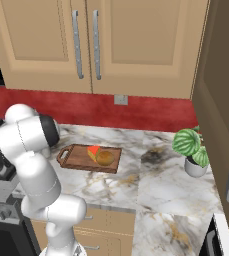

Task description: Retrieve the reheated potato from the microwave, then place the potato, cheese, and condiment on the cutting board.

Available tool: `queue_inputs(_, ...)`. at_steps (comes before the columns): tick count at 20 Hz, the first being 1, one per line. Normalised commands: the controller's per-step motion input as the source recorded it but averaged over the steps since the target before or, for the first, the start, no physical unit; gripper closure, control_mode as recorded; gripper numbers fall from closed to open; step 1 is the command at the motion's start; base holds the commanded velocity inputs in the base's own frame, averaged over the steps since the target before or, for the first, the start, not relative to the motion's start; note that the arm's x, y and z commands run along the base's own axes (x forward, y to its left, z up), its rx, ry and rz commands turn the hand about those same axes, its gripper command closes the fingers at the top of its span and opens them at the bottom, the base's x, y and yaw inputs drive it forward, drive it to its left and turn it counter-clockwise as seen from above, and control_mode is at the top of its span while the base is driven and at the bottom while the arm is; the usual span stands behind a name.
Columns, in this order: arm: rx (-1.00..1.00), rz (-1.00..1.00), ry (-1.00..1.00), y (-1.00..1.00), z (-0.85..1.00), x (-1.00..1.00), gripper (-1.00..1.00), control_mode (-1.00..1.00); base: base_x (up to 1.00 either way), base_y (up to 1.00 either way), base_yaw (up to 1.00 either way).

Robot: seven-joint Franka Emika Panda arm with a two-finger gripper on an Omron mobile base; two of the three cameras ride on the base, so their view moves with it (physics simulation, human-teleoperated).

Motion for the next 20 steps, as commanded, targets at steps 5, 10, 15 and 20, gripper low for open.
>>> queue_inputs(5,0.0,0.0,0.0,-0.03,-0.01,0.04,-1.0,-1.0,0.0,0.0,0.0)
queue_inputs(10,0.0,0.0,0.0,-0.02,-0.01,0.02,-1.0,-1.0,0.0,0.0,0.0)
queue_inputs(15,0.0,0.0,0.01,-0.03,-0.07,0.0,1.0,-1.0,0.0,0.0,0.0)
queue_inputs(20,0.0,0.0,0.01,-0.12,-0.13,-0.04,1.0,-1.0,0.0,0.0,0.0)
